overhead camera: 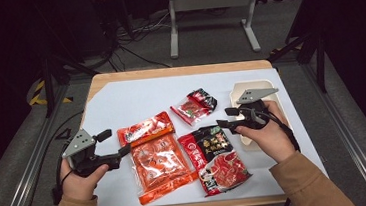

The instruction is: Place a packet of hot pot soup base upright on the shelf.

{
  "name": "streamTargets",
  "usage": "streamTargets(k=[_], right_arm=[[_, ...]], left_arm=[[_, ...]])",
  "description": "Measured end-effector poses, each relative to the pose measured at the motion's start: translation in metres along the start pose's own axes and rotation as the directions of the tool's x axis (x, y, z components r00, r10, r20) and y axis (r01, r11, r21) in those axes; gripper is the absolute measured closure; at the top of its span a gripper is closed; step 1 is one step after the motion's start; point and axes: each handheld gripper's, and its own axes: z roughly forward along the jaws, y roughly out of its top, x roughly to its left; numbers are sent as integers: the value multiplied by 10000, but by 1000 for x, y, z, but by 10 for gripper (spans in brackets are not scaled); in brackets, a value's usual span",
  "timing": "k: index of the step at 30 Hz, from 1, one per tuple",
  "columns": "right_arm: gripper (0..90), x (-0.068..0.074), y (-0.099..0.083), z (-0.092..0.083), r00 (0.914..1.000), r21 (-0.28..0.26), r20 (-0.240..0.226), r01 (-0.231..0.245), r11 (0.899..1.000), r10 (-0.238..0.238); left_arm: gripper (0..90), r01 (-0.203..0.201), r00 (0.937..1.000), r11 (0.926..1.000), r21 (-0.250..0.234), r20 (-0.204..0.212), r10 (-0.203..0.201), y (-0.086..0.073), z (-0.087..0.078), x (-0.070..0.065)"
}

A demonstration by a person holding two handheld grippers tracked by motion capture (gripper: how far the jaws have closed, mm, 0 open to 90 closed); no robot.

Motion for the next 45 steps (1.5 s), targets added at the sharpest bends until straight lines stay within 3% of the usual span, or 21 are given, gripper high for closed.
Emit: streamTargets(k=[3, 6, 8, 17, 22, 28, 34, 38, 40, 42, 43, 45], right_arm=[[440, -2, 2, 7, 9999, 161, 4, -115, 9998, 115], [324, -3, 4, 13, 9984, 294, 166, -544, 9981, 539], [308, -4, 5, 18, 9959, 410, 178, -895, 9951, 889], [251, -8, 5, 44, 9919, 1149, 177, -1267, 9853, 1255], [297, -13, 1, 56, 9874, 1698, 382, -1576, 9728, 1533], [392, -18, -7, 65, 9813, 2535, 638, -1920, 9481, 1817], [439, -22, -12, 73, 9747, 2891, 639, -2234, 9309, 2140], [405, -21, -13, 77, 9737, 2928, 536, -2272, 9288, 2213], [357, -20, -15, 82, 9721, 3222, 776, -2344, 9172, 2212], [316, -20, -16, 83, 9708, 3306, 872, -2397, 9128, 2234], [297, -19, -17, 85, 9700, 3434, 1158, -2412, 9077, 2139], [303, -19, -18, 89, 9685, 3520, 1268, -2460, 9031, 2144]], left_arm=[[155, 36, 10000, 10000, -4, 24, -36, -1, 1, 1], [154, 24, 10000, 10000, 31, 55, -25, -1, 1, 1], [154, 41, 10000, 10000, 12, 45, -41, -2, 1, 1], [160, 90, 9999, 10000, -2, 75, -90, -3, 0, 3], [161, 64, 10000, 10000, -56, 25, -64, -3, -1, 4], [178, 35, 10000, 9997, -229, -49, -36, -3, -2, 3], [179, -16, 10000, 10000, -83, 2, 16, -4, 0, 2], [179, 23, 10000, 10000, -81, 9, -23, -4, 0, 2], [179, 22, 10000, 10000, -72, 19, -22, -4, 0, 2], [179, -5, 10000, 10000, -86, 10, 5, -4, 0, 3], [179, 54, 10000, 10000, -67, 30, -54, -4, 0, 2], [179, 64, 10000, 9999, -99, 35, -64, -5, 0, 2]])
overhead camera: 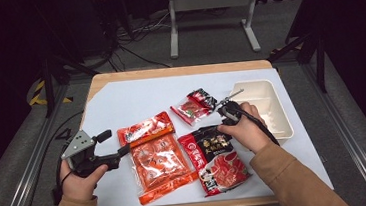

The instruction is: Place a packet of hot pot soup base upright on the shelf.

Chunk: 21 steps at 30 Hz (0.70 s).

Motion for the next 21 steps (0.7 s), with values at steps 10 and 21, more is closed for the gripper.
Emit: streamTargets(k=[10, 21], right_arm=[[305, -2, -2, 15, 9985, 757, -476, -225, 9969, 261], [413, -3, 2, 24, 9977, 1419, -675, 76, 9899, 20]], left_arm=[[179, 37, 10000, 10000, 13, 31, -37, 0, 0, 0], [179, 92, 9999, 10000, 8, 43, -92, 0, 0, -1]])
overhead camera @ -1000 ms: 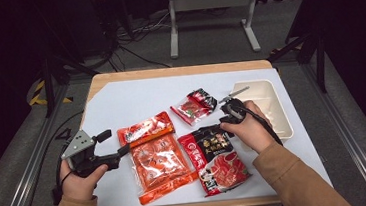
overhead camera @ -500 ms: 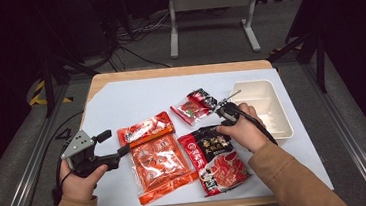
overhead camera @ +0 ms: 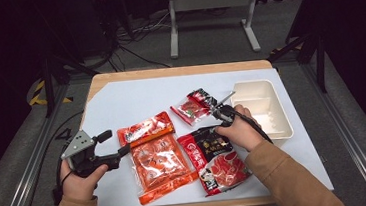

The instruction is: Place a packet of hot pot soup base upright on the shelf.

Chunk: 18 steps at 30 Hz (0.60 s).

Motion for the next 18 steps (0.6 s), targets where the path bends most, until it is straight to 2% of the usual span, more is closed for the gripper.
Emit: streamTargets(k=[4, 5, 9, 14, 18], right_arm=[[528, -3, 0, -2, 9999, 109, 5, -173, 9998, 173], [581, -3, 0, -2, 9998, 182, -15, -220, 9996, 220], [632, -4, 0, -3, 9996, 282, -36, -270, 9992, 271], [842, -2, 2, -8, 9998, 331, 164, -71, 9994, 66], [870, 0, 2, -12, 9999, 226, 123, 60, 9997, -63]], left_arm=[[179, -2, 10000, 10000, -21, -19, 1, 0, 1, 0], [179, 9, 10000, 10000, -22, -21, -9, 0, 1, 0], [179, -36, 10000, 10000, 7, -21, 37, 0, 1, 0], [180, 6, 10000, 10000, 29, 7, -6, 0, 2, 0], [180, 65, 10000, 10000, 23, 2, -65, 0, 1, 1]])
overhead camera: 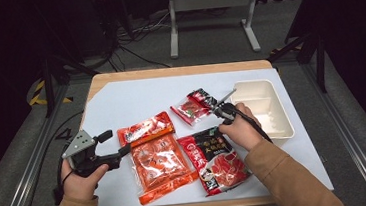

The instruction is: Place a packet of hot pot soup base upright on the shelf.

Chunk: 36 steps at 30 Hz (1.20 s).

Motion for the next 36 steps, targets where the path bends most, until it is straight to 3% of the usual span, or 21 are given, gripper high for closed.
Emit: streamTargets(k=[9, 10, 17, 28, 30, 31, 32, 36], right_arm=[[878, 9, -4, -29, 9992, -1037, -229, 303, 9942, -328], [880, 15, -6, -40, 9983, -1401, -76, 556, 9886, -572], [883, 28, -9, -67, 9940, -2172, 132, 1092, 9700, -1090], [883, 50, -12, -110, 9773, -3477, 695, 2117, 9134, -2000], [883, 51, -12, -113, 9758, -3534, 739, 2184, 9096, -2056], [883, 54, -13, -119, 9718, -3783, 856, 2357, 8952, -2197], [883, 56, -13, -121, 9696, -3897, 919, 2446, 8879, -2267], [885, 61, -14, -129, 9627, -4159, 1030, 2700, 8684, -2501]], left_arm=[[181, 32, 10000, 10000, 31, 29, -32, 0, 1, 0], [181, 24, 10000, 10000, 30, 30, -24, 0, 1, 0], [182, 72, 10000, 10000, -37, 51, -71, 1, 1, -2], [183, 40, 9999, 9999, -111, 156, -39, 6, 4, -4], [183, 24, 9999, 9999, -147, 169, -21, 7, 4, -4], [182, -33, 9998, 9997, -235, 202, 38, 10, 6, -6], [182, -33, 9998, 9997, -235, 202, 38, 10, 6, -6], [181, -22, 9996, 9996, -296, 282, 30, 14, 10, -7]])
